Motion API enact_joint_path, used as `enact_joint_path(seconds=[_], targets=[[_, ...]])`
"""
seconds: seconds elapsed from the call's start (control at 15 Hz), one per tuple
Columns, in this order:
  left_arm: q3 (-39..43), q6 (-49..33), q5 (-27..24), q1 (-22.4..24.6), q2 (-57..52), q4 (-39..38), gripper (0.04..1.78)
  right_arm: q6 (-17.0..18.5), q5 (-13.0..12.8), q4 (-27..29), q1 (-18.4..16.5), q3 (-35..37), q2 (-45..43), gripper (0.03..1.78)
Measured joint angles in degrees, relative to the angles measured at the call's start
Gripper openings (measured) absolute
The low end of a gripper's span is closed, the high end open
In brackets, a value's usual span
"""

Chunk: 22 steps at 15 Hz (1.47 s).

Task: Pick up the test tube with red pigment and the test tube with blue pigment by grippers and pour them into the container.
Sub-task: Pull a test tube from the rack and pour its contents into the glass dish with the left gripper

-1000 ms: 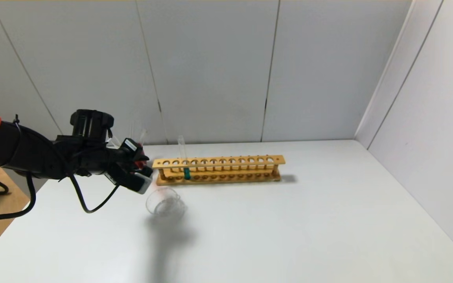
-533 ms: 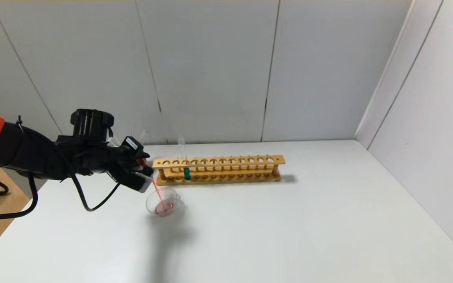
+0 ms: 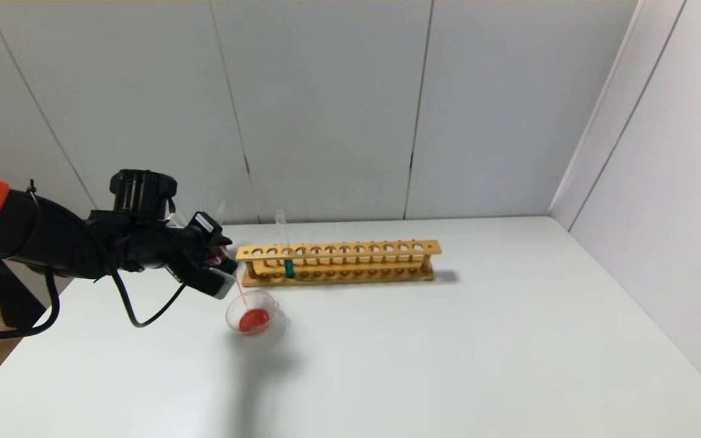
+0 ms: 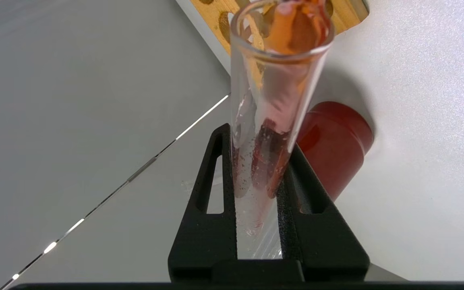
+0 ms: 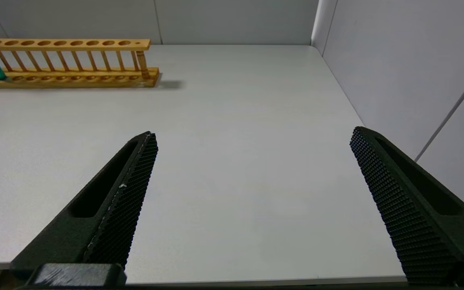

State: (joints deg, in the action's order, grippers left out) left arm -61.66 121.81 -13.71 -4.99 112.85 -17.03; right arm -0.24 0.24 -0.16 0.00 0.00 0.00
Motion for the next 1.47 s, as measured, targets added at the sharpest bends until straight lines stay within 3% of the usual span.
enact_joint_path(seconds=[0.8, 1.47], targets=[[-1.2, 5.1, 0.7, -0.1, 0.4, -3.0, 0.33, 0.0, 0.0, 0.0, 0.0, 0.0, 0.0, 1.75], [-2.7, 15.9, 1.7, -0.3, -0.7, -5.6, 0.33, 0.0, 0.0, 0.0, 0.0, 0.0, 0.0, 1.75]])
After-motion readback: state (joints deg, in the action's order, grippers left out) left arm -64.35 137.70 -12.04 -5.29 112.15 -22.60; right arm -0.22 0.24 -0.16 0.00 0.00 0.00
